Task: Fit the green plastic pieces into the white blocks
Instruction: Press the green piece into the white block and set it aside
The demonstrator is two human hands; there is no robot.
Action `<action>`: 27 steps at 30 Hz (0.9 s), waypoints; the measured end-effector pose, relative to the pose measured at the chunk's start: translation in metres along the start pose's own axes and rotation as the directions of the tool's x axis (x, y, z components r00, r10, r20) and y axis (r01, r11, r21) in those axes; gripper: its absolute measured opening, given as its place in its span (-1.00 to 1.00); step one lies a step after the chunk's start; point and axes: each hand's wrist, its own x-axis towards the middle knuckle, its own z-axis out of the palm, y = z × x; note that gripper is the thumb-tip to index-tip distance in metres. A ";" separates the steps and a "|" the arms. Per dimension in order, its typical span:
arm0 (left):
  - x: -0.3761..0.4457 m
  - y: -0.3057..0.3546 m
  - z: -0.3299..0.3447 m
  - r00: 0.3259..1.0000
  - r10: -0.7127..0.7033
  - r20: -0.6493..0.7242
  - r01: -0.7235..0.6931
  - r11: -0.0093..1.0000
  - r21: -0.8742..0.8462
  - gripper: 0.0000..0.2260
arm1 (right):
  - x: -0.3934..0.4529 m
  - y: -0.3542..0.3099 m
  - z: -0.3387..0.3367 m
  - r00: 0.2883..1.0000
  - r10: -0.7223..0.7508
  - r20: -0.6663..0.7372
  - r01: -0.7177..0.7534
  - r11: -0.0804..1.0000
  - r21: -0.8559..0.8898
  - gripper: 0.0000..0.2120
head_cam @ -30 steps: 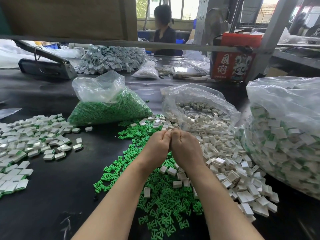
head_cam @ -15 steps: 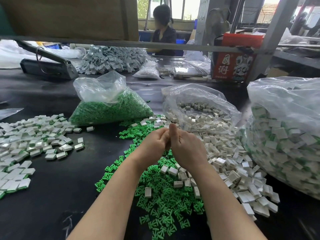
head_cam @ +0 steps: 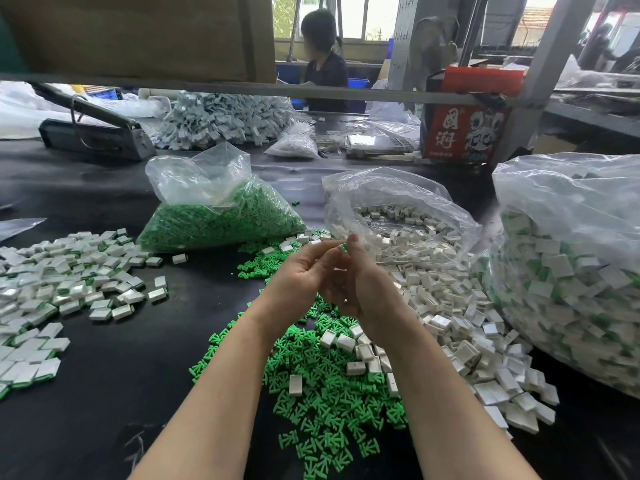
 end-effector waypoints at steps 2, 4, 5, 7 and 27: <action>0.000 0.001 0.001 0.999 0.006 -0.053 -0.004 0.999 0.042 -0.82 | -0.001 0.001 0.001 1.000 -0.020 -0.001 0.020 1.000 0.012 -0.36; 0.002 0.003 0.001 0.991 0.017 -0.129 -0.005 0.996 0.088 -0.86 | -0.002 0.001 0.000 0.999 -0.042 -0.003 0.042 0.999 -0.001 -0.39; 0.003 0.003 0.001 0.986 0.022 -0.163 -0.005 0.994 0.106 -0.87 | -0.003 0.000 0.000 0.999 -0.047 -0.005 0.047 0.999 -0.011 -0.40; 0.004 0.002 0.001 0.976 0.026 -0.216 0.000 0.992 0.122 -0.87 | -0.003 0.000 0.000 0.998 -0.054 -0.010 0.054 0.998 -0.029 -0.41; 0.008 -0.003 0.012 0.937 -0.151 -0.315 0.109 0.983 -0.148 -0.80 | -0.002 0.001 0.002 0.989 -0.129 -0.066 0.124 0.990 -0.071 -0.41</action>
